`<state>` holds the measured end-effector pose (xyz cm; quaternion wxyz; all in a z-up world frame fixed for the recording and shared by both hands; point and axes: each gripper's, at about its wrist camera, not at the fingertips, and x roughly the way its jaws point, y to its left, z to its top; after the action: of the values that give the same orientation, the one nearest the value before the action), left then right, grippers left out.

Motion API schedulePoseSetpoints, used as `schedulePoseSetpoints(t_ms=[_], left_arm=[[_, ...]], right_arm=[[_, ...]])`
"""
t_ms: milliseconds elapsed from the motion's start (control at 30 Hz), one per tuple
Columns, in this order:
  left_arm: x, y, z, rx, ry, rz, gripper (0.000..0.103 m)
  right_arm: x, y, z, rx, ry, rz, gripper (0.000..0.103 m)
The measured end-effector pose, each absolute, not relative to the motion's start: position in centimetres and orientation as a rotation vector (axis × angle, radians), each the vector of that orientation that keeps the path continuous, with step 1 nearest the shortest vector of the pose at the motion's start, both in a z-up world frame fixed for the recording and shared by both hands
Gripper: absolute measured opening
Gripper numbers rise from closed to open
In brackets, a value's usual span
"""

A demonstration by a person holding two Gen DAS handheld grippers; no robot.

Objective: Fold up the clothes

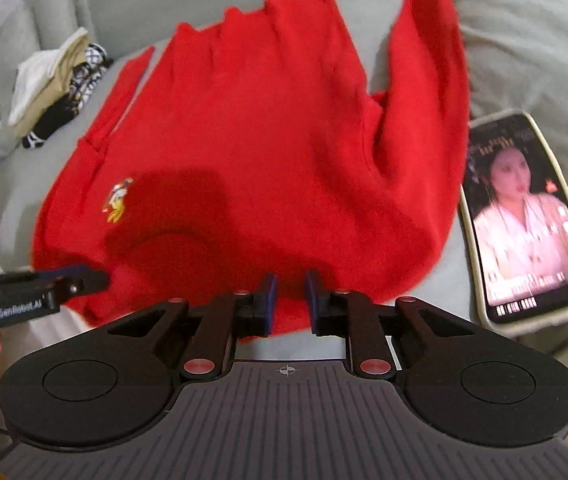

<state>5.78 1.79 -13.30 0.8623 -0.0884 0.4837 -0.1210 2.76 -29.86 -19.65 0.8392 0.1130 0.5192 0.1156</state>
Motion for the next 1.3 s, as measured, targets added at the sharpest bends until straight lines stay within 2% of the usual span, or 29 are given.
schedulePoseSetpoints(t_ms=[67, 100, 133, 167, 200, 233, 300, 400, 533, 633, 833, 1033, 1233, 1300], left_arm=[[5.4, 3.7, -10.7, -0.215, 0.944, -0.243, 0.035], [5.3, 4.9, -9.1, -0.232, 0.895, -0.227, 0.041], [5.3, 6.0, -8.0, -0.252, 0.858, -0.215, 0.043], [5.4, 7.1, -6.8, -0.276, 0.821, -0.207, 0.044], [5.6, 8.5, -5.6, -0.302, 0.786, -0.201, 0.049], [6.1, 9.2, -5.0, -0.32, 0.761, -0.195, 0.057], [7.3, 11.5, -4.0, -0.344, 0.706, -0.185, 0.063], [10.9, 13.6, -4.7, -0.321, 0.678, -0.117, 0.061], [17.1, 17.2, -7.0, -0.394, 0.697, -0.067, 0.057], [22.1, 19.0, -9.3, -0.387, 0.718, -0.046, 0.054], [32.7, 21.2, -15.2, -0.395, 0.758, -0.03, 0.053], [41.2, 21.4, -20.2, -0.339, 0.784, -0.023, 0.053], [45.7, 21.2, -22.3, -0.4, 0.754, -0.03, 0.053], [46.8, 20.3, -22.1, -0.323, 0.776, -0.012, 0.047]], right_arm=[[2.9, -30.3, -17.7, 0.281, 1.077, 0.253, 0.039], [2.9, -30.5, -16.2, 0.293, 1.043, 0.261, 0.051], [2.9, -30.5, -14.6, 0.291, 1.003, 0.271, 0.058], [2.9, -30.4, -12.9, 0.28, 0.964, 0.281, 0.059], [3.0, -30.2, -11.2, 0.266, 0.929, 0.29, 0.059], [3.1, -30.0, -9.7, 0.258, 0.895, 0.297, 0.061], [3.3, -29.5, -6.7, 0.243, 0.826, 0.313, 0.064], [4.5, -28.4, -3.6, 0.253, 0.756, 0.344, 0.064], [7.8, -26.1, -2.7, 0.261, 0.737, 0.381, 0.064], [10.3, -23.8, -3.9, 0.256, 0.749, 0.4, 0.063], [13.8, -20.5, -7.9, 0.25, 0.798, 0.404, 0.062], [15.7, -21.9, -9.3, 0.267, 0.785, 0.289, 0.062], [16.8, -24.9, -10.3, 0.33, 0.816, 0.182, 0.062], [17.0, -25.3, -10.7, 0.327, 0.832, 0.161, 0.062]])
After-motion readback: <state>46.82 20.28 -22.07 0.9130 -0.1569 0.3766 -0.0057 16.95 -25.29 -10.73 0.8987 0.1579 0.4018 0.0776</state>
